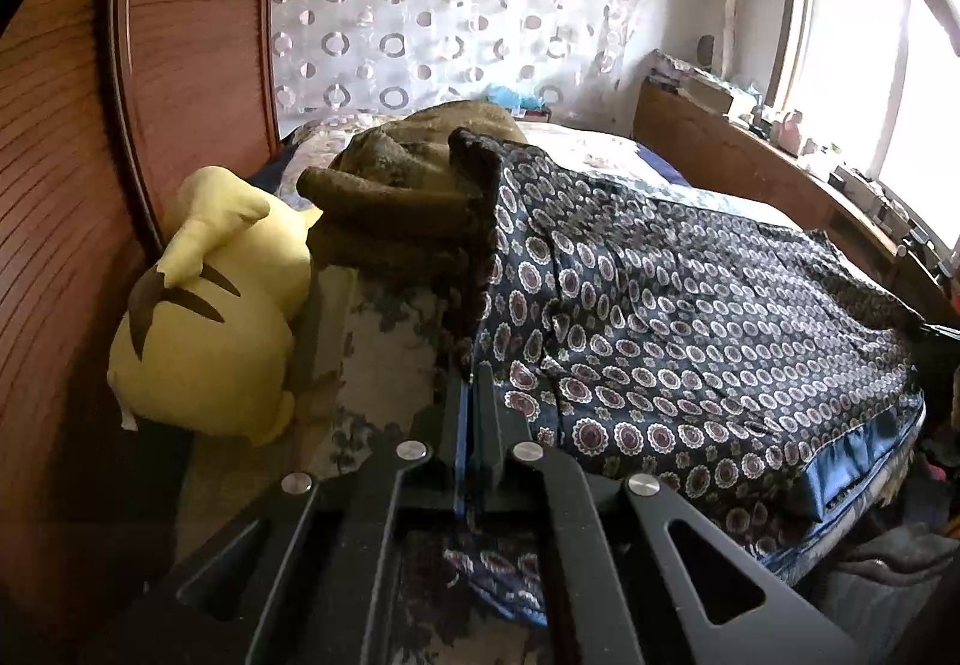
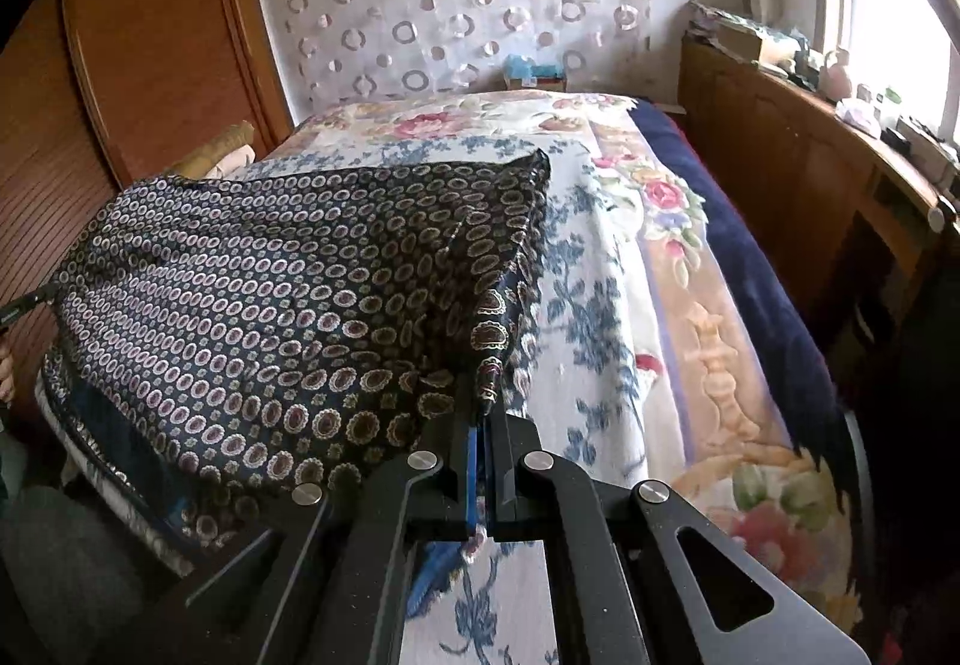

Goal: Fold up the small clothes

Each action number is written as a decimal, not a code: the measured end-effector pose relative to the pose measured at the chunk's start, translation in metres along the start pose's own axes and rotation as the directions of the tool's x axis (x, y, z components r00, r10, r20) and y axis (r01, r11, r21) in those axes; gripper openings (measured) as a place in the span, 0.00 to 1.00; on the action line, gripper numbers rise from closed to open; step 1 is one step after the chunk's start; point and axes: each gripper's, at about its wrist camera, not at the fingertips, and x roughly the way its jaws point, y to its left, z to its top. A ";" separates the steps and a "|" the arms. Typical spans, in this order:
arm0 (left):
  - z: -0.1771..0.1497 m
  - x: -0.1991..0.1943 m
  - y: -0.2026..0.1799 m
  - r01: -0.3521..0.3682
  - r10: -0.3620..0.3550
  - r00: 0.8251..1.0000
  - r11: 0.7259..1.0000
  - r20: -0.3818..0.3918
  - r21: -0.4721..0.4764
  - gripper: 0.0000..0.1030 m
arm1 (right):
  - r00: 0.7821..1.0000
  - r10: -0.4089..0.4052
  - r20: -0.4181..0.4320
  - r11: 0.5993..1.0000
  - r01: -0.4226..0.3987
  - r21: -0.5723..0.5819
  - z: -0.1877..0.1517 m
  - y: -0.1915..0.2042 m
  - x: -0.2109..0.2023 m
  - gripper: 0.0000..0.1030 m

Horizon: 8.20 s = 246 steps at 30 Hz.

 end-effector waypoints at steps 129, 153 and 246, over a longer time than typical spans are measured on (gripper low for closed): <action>0.120 -0.028 -0.265 0.376 -0.469 0.870 0.831 0.154 0.411 0.03 | 0.994 0.023 0.104 0.984 -0.004 -0.179 0.015 0.087 0.014 0.73; 0.058 0.013 -0.220 0.282 -0.321 0.944 0.908 0.081 0.310 0.75 | 0.995 0.089 0.050 0.976 -0.077 -0.202 0.019 0.107 0.048 0.73; 0.031 0.018 -0.167 0.207 -0.232 0.966 0.959 0.114 0.192 0.75 | 0.982 0.185 -0.048 0.909 -0.189 -0.372 0.007 0.168 0.104 0.51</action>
